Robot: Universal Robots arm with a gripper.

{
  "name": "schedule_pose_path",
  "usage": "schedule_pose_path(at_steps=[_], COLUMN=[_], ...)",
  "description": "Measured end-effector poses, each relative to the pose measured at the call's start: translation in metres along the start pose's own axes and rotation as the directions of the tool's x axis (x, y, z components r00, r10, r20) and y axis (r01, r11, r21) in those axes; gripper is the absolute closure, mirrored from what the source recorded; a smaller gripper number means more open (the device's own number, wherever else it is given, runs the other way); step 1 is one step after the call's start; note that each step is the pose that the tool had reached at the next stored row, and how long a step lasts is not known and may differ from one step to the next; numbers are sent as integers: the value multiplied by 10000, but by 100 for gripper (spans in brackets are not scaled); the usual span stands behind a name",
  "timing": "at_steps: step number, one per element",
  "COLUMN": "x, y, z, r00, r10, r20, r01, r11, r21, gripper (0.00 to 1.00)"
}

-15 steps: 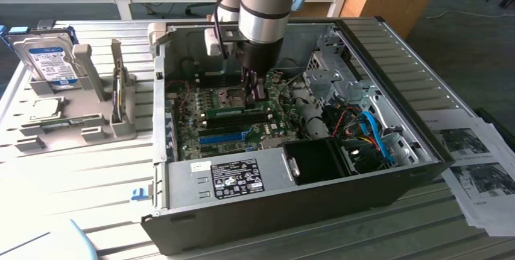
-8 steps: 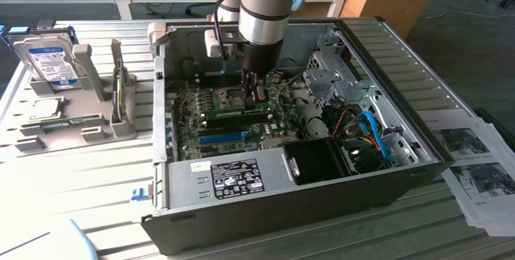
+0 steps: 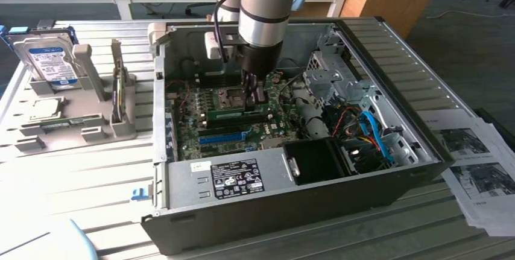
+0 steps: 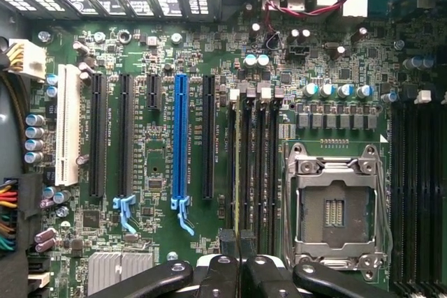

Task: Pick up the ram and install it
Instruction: 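Insert the ram into the slot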

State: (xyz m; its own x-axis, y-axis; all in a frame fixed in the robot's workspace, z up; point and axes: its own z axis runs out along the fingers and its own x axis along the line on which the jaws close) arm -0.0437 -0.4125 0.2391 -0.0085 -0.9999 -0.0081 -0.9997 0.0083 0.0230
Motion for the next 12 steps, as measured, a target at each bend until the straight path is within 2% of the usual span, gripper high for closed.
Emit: schedule_pose_path(at_steps=[12], x=[1], y=[-10], z=[6], r00=[10000], r10=[1], r20=[0], r01=[-1], r11=[10000], r21=[0], gripper=[89])
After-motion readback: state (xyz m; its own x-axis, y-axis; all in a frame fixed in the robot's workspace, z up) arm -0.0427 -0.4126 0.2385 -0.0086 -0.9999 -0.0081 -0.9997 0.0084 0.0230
